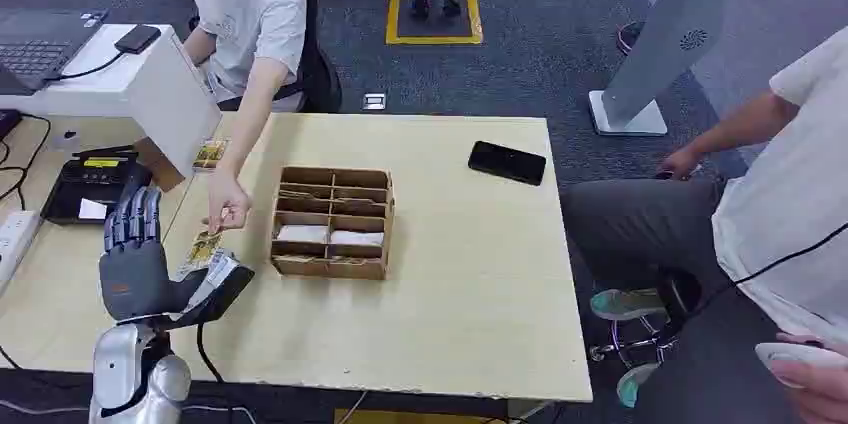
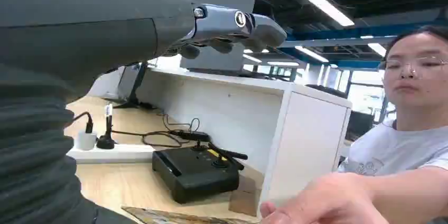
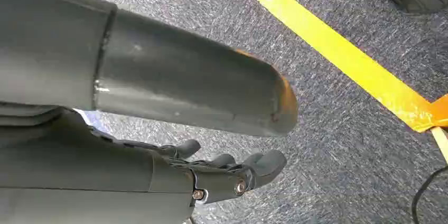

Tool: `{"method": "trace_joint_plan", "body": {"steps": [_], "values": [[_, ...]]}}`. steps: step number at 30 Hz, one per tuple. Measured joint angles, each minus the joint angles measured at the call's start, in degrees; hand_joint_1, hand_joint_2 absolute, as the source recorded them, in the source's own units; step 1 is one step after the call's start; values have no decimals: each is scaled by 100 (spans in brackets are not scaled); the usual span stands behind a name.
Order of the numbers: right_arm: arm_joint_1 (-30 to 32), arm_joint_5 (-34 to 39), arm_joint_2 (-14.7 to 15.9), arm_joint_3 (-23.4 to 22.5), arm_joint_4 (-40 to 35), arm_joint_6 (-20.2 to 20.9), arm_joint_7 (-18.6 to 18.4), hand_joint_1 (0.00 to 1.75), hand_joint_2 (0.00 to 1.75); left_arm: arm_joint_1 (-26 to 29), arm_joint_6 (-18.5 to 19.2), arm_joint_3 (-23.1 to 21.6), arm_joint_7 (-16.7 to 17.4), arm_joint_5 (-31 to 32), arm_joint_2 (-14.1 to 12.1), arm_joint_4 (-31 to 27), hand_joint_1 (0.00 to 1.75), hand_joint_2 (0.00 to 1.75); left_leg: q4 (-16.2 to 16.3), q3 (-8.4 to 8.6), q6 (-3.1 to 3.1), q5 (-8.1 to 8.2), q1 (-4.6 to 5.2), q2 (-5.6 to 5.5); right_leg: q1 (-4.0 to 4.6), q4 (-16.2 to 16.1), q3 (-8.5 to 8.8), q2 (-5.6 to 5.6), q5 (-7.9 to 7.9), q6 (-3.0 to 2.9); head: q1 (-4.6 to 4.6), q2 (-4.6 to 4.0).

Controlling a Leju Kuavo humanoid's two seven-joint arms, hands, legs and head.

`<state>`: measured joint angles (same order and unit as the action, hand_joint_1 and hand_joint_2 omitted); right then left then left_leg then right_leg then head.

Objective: Pass the card to the sensor for recognition and then transmit it.

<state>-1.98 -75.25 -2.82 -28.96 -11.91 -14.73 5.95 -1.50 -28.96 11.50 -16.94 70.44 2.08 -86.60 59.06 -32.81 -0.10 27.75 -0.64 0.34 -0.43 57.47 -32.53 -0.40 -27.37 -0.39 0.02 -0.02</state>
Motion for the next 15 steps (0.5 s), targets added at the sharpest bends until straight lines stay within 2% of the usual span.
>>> {"method": "trace_joint_plan", "body": {"steps": [6, 7, 8, 9, 15], "values": [[-2, 0, -2, -39, -7, 9, 0, 0, 0, 0, 0, 0, 0, 0, 0, 0, 0, 175, 0, 0, 0, 0, 0, 0, 0, 0, 0, 0, 0, 0, 0, 0], [-2, -29, -4, -48, -9, 13, -4, 0, 0, -1, 0, -2, 0, 0, 2, 0, 108, 175, 0, 0, 1, -1, 0, 0, 0, 0, 0, 0, 0, 0, 0, 0], [-2, -59, -7, -55, -13, 13, -2, 0, 0, 0, 2, 0, -2, 0, 2, 0, 155, 175, 0, 0, 2, -1, 0, 0, 0, 0, 0, 0, 0, 0, 0, 0], [-3, -96, -7, -63, -17, 13, -2, 0, 0, -1, 13, 0, -18, 0, 4, 0, 175, 175, 0, 0, 2, -1, 0, 0, 0, 0, 0, 0, 0, 0, 0, 0], [-6, -177, -13, -98, -28, 13, -2, 0, 0, 0, 70, 0, -48, -2, 4, 0, 175, 175, 1, -1, 2, -2, 0, 0, 0, 0, 1, -1, 0, 0, 0, 0]]}}
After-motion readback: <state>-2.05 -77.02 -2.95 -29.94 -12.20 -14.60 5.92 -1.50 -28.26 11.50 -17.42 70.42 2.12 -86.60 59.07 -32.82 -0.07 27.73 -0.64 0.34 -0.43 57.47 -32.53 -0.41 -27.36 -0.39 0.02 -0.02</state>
